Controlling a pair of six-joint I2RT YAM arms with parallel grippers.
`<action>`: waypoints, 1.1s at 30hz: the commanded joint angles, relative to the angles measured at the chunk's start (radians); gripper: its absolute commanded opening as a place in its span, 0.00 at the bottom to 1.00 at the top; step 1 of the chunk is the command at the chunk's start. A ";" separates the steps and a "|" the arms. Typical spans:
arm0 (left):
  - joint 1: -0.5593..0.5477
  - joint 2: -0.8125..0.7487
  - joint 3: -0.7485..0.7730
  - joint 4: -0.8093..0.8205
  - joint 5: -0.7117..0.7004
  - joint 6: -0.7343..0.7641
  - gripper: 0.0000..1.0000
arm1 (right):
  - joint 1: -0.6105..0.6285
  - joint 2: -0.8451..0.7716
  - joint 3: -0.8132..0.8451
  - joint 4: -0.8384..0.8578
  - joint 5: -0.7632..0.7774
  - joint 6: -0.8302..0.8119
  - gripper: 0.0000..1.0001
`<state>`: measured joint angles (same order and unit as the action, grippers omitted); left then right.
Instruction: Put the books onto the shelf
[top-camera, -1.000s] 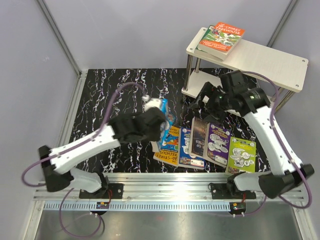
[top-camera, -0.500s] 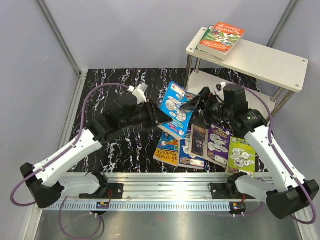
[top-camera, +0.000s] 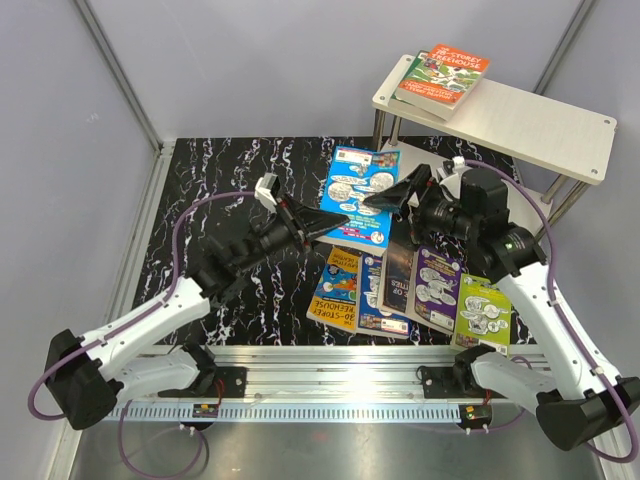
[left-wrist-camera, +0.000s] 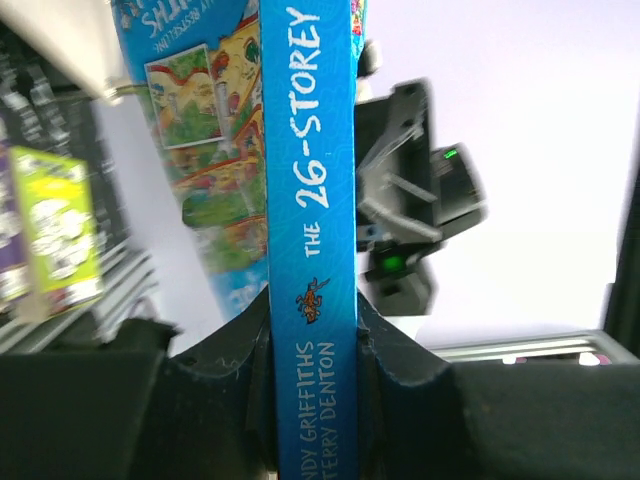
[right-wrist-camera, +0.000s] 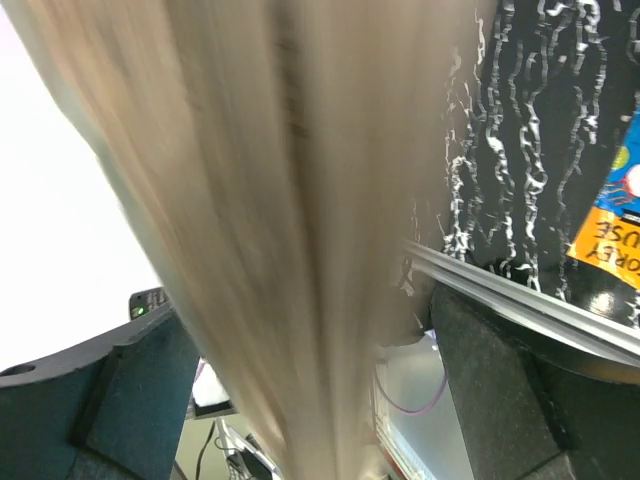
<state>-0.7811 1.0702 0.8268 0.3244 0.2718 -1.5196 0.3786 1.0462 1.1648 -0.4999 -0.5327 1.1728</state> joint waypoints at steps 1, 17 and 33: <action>0.032 -0.062 0.017 0.329 -0.029 -0.105 0.00 | 0.005 -0.035 0.027 0.069 -0.009 0.044 1.00; 0.051 -0.027 0.026 0.340 -0.003 -0.123 0.00 | 0.006 -0.017 0.024 0.202 -0.061 0.113 0.81; 0.063 0.008 0.195 -0.054 0.063 0.131 0.58 | -0.003 0.077 0.378 -0.066 0.011 -0.092 0.00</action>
<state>-0.7212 1.1007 0.9131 0.3836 0.2844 -1.5707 0.3721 1.1053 1.3739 -0.4774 -0.5510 1.2079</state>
